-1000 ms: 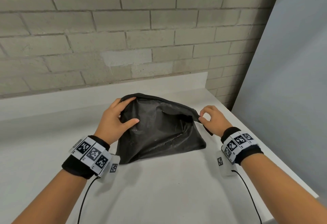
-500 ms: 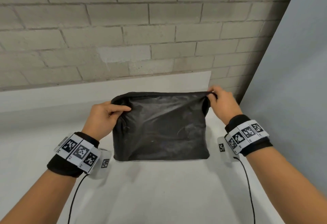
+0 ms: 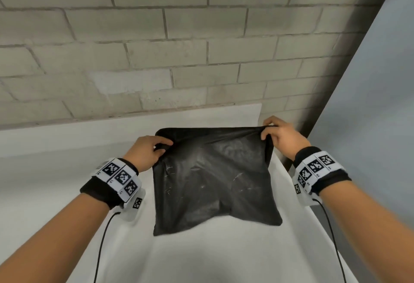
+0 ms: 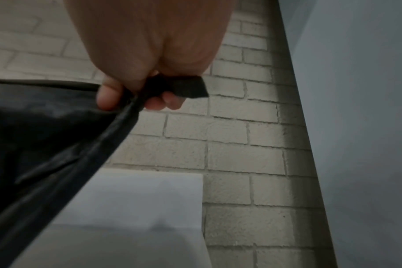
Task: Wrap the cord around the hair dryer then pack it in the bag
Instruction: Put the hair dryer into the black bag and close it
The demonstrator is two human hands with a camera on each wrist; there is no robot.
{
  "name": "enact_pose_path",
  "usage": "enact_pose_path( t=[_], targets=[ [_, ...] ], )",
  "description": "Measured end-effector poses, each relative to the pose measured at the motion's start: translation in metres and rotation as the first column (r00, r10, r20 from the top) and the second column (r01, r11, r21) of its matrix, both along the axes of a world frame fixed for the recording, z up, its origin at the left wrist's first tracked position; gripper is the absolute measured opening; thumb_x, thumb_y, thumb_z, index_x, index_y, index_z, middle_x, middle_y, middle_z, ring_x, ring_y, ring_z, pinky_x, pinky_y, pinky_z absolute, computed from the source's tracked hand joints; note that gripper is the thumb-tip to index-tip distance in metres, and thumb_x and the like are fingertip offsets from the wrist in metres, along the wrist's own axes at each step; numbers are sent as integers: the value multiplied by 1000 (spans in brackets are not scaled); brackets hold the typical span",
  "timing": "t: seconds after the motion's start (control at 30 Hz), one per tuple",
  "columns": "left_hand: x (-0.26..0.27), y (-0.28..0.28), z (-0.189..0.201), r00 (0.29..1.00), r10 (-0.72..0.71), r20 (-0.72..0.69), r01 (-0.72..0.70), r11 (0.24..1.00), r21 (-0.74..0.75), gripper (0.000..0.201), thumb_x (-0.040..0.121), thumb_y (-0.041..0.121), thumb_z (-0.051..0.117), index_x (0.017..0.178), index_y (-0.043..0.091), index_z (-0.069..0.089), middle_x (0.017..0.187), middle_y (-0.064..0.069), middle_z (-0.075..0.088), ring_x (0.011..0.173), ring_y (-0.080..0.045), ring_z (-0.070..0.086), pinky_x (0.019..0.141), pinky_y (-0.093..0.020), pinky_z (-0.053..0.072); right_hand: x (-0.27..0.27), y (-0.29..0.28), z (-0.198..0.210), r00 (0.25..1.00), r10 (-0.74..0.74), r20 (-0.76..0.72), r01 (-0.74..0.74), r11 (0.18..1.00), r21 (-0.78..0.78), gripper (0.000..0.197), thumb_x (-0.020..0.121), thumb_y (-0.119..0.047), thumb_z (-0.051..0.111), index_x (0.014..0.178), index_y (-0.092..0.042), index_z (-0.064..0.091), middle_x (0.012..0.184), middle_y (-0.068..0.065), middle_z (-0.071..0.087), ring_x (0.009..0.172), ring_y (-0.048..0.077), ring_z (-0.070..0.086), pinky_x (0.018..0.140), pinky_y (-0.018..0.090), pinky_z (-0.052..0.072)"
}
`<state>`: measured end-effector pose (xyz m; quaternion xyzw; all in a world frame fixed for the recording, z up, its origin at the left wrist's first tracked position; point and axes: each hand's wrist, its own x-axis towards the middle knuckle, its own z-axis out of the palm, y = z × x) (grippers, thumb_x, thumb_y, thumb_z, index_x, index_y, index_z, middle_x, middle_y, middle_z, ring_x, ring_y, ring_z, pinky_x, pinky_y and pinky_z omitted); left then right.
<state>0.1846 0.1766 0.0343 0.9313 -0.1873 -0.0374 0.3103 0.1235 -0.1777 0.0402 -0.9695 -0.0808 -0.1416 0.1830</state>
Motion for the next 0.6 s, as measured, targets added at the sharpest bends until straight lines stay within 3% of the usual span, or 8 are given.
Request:
enact_pose_path(
  t=[0.1, 0.17, 0.23, 0.3, 0.37, 0.5, 0.6],
  targets=[
    [26, -13, -10, 998, 19, -52, -17, 999, 41, 31, 88, 3, 50, 114, 16, 61, 125, -10, 58, 113, -26, 53, 96, -24, 35, 33, -15, -14, 988, -69, -141, 63, 997, -48, 27, 85, 9, 45, 95, -4, 66, 111, 6, 50, 92, 25, 54, 77, 24, 38],
    [40, -20, -17, 997, 33, -75, -31, 999, 29, 34, 89, 1, 44, 115, 16, 60, 127, -11, 56, 114, -25, 53, 91, -19, 35, 51, -21, -20, 983, -69, -167, 63, 997, -41, 28, 85, 9, 44, 98, -2, 66, 114, 11, 51, 93, 28, 56, 77, 22, 38],
    [52, -25, -25, 996, 42, -73, -41, 999, 23, 37, 90, -2, 39, 114, 14, 61, 125, -13, 57, 109, -26, 56, 85, -16, 35, 66, -27, -23, 985, -54, -161, 57, 998, 13, 24, 85, 10, 46, 95, 3, 66, 112, 18, 54, 86, 25, 54, 76, 12, 32],
    [65, -30, -34, 996, 46, -70, -44, 999, 26, 38, 90, -3, 37, 115, 13, 60, 125, -15, 57, 108, -27, 56, 86, -15, 35, 83, -32, -26, 984, -28, -176, 35, 999, 34, 22, 82, 11, 49, 92, 4, 67, 109, 22, 56, 83, 26, 54, 75, 8, 29],
    [75, -35, -42, 996, 49, -81, -46, 998, 40, 38, 90, -3, 37, 118, 13, 59, 126, -15, 56, 110, -28, 55, 88, -15, 34, 100, -39, -34, 979, -23, -201, 30, 999, 31, 23, 82, 13, 49, 93, 5, 67, 110, 24, 54, 90, 32, 56, 78, 8, 27],
    [93, -48, -52, 996, 65, -63, -62, 997, 39, 41, 90, -5, 36, 125, 9, 52, 129, -17, 52, 119, -31, 49, 96, -18, 30, 128, -49, -51, 983, -70, -172, 82, 994, 69, 22, 83, 15, 44, 89, 8, 65, 102, 14, 37, 79, 28, 49, 75, 11, 30],
    [106, -55, -59, 996, 77, -51, -74, 995, 66, 49, 90, -2, 40, 137, 9, 35, 130, -19, 48, 120, -34, 46, 100, -24, 29, 144, -52, -61, 984, -82, -161, 99, 990, 105, 19, 85, 14, 43, 85, 9, 62, 98, 9, 30, 84, 34, 50, 78, 26, 40]
  ],
)
